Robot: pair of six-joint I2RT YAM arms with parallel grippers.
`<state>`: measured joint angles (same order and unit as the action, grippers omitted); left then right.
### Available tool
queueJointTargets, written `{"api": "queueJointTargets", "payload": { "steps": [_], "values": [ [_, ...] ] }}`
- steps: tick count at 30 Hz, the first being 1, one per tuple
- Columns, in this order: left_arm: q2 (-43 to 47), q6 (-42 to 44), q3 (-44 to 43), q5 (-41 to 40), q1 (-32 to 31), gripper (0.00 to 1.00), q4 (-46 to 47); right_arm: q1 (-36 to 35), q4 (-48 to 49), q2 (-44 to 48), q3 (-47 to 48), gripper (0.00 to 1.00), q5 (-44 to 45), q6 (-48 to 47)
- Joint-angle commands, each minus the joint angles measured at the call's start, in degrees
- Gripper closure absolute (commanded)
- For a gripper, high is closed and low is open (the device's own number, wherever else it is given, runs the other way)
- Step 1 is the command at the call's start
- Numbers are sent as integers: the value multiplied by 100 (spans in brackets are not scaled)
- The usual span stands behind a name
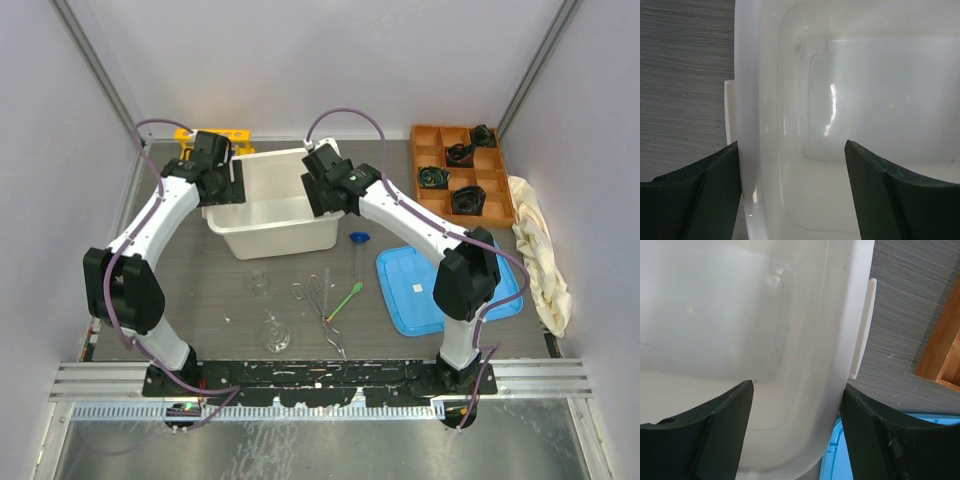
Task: Organize the chemistry lab equipment
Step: Move the storage box to the center of the board.
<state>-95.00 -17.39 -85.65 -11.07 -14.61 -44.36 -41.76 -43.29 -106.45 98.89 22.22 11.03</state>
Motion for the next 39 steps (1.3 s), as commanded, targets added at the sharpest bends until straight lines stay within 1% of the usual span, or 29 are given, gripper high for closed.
{"api": "queueJointTargets", "payload": {
  "steps": [1, 7, 12, 14, 18, 23, 27, 34, 36, 39],
  "values": [
    [261, -141, -266, 228, -243, 23, 308, -143, 865, 457, 14, 26, -300, 251],
    [436, -204, -213, 108, -227, 22, 450, -144, 944, 803, -613, 25, -252, 468],
    [421, -182, -186, 44, -227, 23, 469, -142, 988, 811, -976, 25, -81, 521],
    [449, -162, -91, -66, -207, 22, 500, -147, 1056, 855, -1120, 22, -8, 573],
    [608, -305, 231, -130, -38, 21, 712, -127, 1437, 1101, -1465, 17, 223, 766],
    [978, -583, 764, 39, 223, 20, 1243, -58, 2056, 1480, -1836, 17, 537, 1051],
    [1163, -626, 923, -110, 276, 20, 1469, -26, 2232, 1602, -1805, 16, 941, 1178],
    [1319, -641, 851, -192, 434, 20, 1358, -23, 2235, 1738, -1666, 16, 1349, 1091],
    [1523, -672, 822, -184, 488, 20, 1351, -24, 2207, 1919, -1630, 16, 1309, 1002],
    [1930, -694, 734, -130, 490, 21, 1295, -30, 1823, 2186, -1396, 18, 1059, 946]
  ]
}}
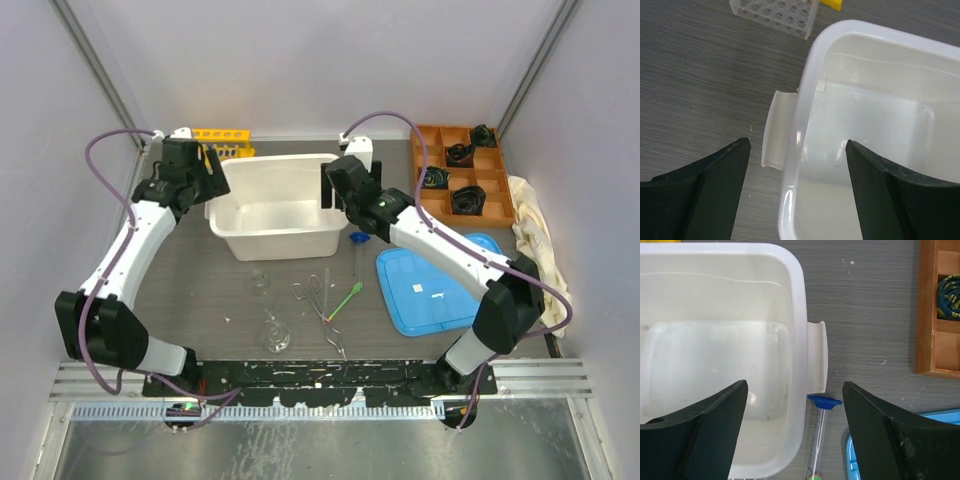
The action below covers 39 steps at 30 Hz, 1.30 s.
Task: Organize the chemistry lab equipment
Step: Move the storage box to the center of the board, then pick up the collection bottle at the center of the board.
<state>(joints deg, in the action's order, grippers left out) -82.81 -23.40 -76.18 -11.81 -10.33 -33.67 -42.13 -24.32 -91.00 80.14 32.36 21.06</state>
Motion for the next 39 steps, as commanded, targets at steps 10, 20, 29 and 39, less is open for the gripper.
{"api": "queueJointTargets", "payload": {
  "steps": [10, 20, 29, 39],
  "values": [
    [2359, -401, 457, 1353, 48, 51, 94, -1129, -1101, 1644, 104, 51, -1731, 430],
    [3301, -524, 1413, 2190, 48, 94, -137, -2783, -46, 1161, -1319, 57, -1171, 1000],
    [3646, -648, 1575, 2782, 40, 79, -578, -3451, 190, 797, -1201, 53, -1167, 820],
    [4145, -724, 1983, 2723, 40, 77, -951, -3659, 243, 568, -1370, 61, -1414, 1000]
  ]
}}
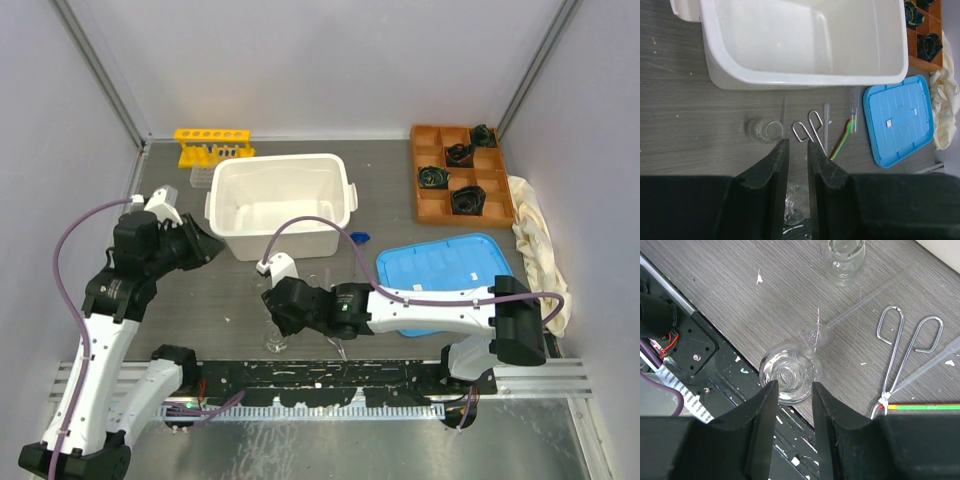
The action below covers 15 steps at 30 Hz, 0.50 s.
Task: Organize the chemistry lab equipment
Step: Pick up the collection bottle at the center of the board.
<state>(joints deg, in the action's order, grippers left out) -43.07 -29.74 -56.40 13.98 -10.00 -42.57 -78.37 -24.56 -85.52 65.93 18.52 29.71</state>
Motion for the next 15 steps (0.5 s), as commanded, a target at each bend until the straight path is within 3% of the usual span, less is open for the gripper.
{"api": "queueJointTargets", "payload": {
  "steps": [1, 15],
  "values": [
    [182, -92, 6, 142, 7, 77, -78, -37, 242, -1, 51, 62, -33, 126],
    [88, 53, -31, 240, 7, 74, -319, -34, 113, -369, 109, 64, -383, 200]
  ]
}}
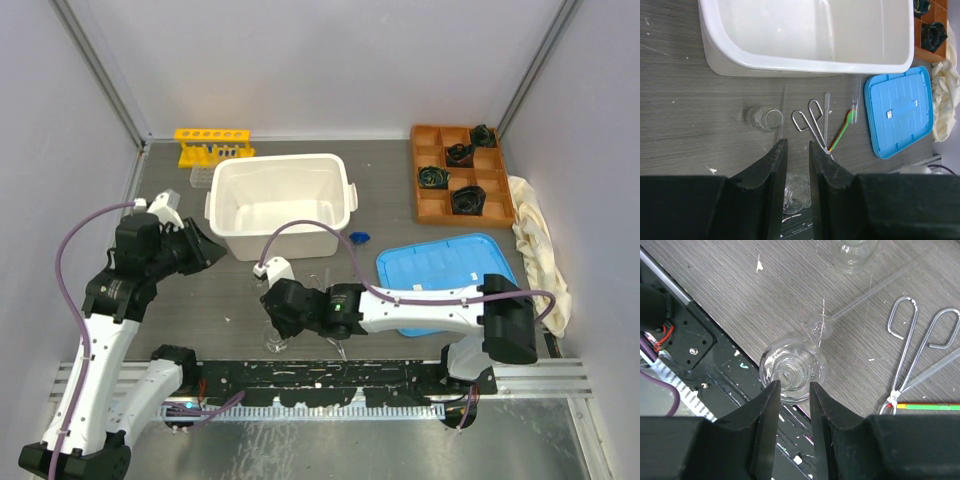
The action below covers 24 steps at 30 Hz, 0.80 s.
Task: Organize the chemistry lab equipment
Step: Pick up the collection bottle at the center of the board.
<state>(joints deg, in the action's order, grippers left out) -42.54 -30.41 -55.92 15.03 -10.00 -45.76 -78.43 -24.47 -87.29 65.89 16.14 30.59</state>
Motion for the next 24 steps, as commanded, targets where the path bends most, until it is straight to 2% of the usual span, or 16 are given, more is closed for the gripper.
{"api": "queueJointTargets", "payload": {
  "steps": [1, 17, 24],
  "values": [
    [40, 128, -85, 139, 7, 74, -11, -31, 96, -245, 135, 64, -164, 100],
    [121, 132, -25, 121, 8, 73, -49, -32, 34, -469, 220, 65, -171, 92],
    [74, 117, 2, 152, 9, 72, -4, -36, 111, -157, 258, 54, -217, 75]
  ]
}}
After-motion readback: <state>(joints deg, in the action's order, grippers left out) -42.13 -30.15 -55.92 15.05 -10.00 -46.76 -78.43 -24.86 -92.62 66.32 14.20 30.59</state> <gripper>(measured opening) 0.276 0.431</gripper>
